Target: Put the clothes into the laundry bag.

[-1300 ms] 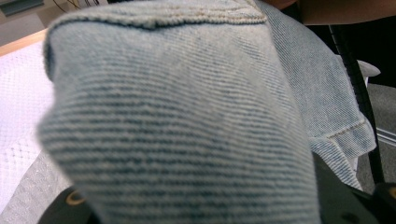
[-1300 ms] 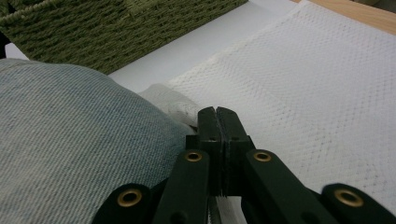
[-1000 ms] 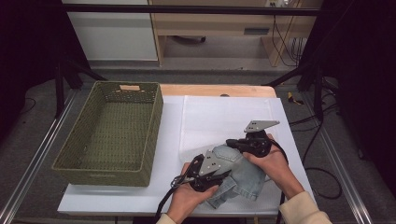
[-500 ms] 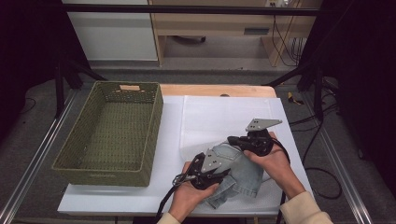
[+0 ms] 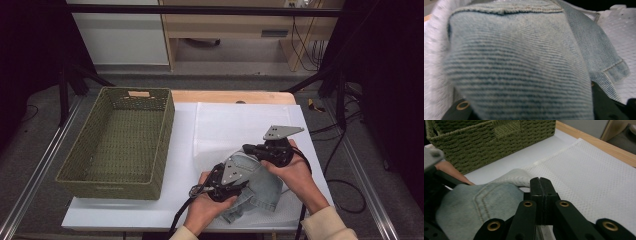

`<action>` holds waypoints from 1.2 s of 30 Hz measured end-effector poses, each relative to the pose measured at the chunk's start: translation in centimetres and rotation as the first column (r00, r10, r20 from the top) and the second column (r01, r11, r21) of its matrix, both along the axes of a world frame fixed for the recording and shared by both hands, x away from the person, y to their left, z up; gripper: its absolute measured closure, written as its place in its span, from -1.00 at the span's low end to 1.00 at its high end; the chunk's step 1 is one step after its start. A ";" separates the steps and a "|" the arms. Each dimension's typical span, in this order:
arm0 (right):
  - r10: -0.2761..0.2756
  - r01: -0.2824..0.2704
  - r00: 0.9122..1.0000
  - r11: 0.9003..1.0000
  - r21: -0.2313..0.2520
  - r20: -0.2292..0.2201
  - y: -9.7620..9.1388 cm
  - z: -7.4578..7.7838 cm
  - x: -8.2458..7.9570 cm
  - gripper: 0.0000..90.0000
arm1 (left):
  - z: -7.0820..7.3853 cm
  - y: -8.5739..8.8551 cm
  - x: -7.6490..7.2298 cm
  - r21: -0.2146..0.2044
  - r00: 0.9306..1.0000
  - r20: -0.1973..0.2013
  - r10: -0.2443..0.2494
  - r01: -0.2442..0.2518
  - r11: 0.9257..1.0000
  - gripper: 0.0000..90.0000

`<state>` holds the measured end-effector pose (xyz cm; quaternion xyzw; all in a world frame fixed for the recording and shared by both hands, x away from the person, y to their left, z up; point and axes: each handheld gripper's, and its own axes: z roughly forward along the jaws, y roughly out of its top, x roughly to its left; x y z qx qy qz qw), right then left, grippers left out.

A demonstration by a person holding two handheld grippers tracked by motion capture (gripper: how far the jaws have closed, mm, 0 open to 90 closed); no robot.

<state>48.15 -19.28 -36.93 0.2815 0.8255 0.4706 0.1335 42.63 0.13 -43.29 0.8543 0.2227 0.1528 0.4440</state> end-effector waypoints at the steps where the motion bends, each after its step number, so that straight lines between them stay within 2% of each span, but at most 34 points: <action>1: 0.000 0.000 1.000 1.000 0.003 0.000 0.0 0.1 -0.1 1.00 | 0.0 0.0 0.1 0.001 1.000 -0.002 0.003 -0.003 1.000 0.41; 6: 0.012 -0.012 1.000 1.000 0.018 0.013 0.1 0.8 -0.5 1.00 | -0.3 -0.2 0.9 0.005 1.000 -0.021 0.013 -0.013 1.000 0.37; 9: 0.021 -0.021 1.000 1.000 0.023 0.019 0.2 1.2 -0.8 1.00 | -0.6 -0.2 1.3 -0.001 0.999 -0.024 0.036 -0.036 0.999 0.30; 14: 0.032 -0.032 0.999 0.999 0.007 0.006 0.6 1.0 -1.0 1.00 | -0.6 0.3 1.5 -0.021 0.997 -0.011 0.082 -0.082 0.996 -0.13; 19: 0.029 -0.029 1.000 1.000 0.000 -0.002 1.0 0.6 -0.8 1.00 | -0.5 1.0 1.0 -0.039 0.994 0.005 0.113 -0.112 0.993 -0.36; 21: 0.023 -0.023 1.000 1.000 -0.001 -0.005 1.2 0.5 -0.8 1.00 | -0.4 1.4 0.9 -0.055 0.992 -0.005 0.124 -0.124 0.991 -0.42; 24: 0.023 -0.023 1.000 1.000 -0.002 -0.006 1.4 0.4 -0.8 1.00 | -0.3 2.1 0.7 -0.072 0.989 -0.008 0.149 -0.149 0.986 -0.46; 27: 0.018 -0.018 1.000 1.000 -0.008 -0.006 1.5 0.3 -0.7 1.00 | -0.1 2.6 0.5 -0.085 0.988 -0.016 0.153 -0.154 0.984 -0.47; 30: 0.013 -0.013 1.000 1.000 -0.007 -0.011 1.6 0.2 -0.7 1.00 | 0.2 3.1 0.1 -0.101 0.987 0.000 0.162 -0.161 0.982 -0.47; 32: 0.012 -0.012 1.000 1.000 -0.009 -0.013 1.6 0.1 -0.6 1.00 | 0.4 3.3 -0.1 -0.110 0.985 0.026 0.171 -0.168 0.980 -0.35; 33: 0.013 -0.013 1.000 1.000 -0.009 -0.015 1.7 0.1 -0.6 1.00 | 0.5 3.3 -0.1 -0.119 0.985 0.023 0.173 -0.169 0.978 -0.28; 36: 0.017 -0.017 1.000 1.000 -0.002 -0.017 1.8 0.1 -0.7 1.00 | 0.5 3.3 0.1 -0.117 0.985 0.018 0.172 -0.168 0.979 -0.25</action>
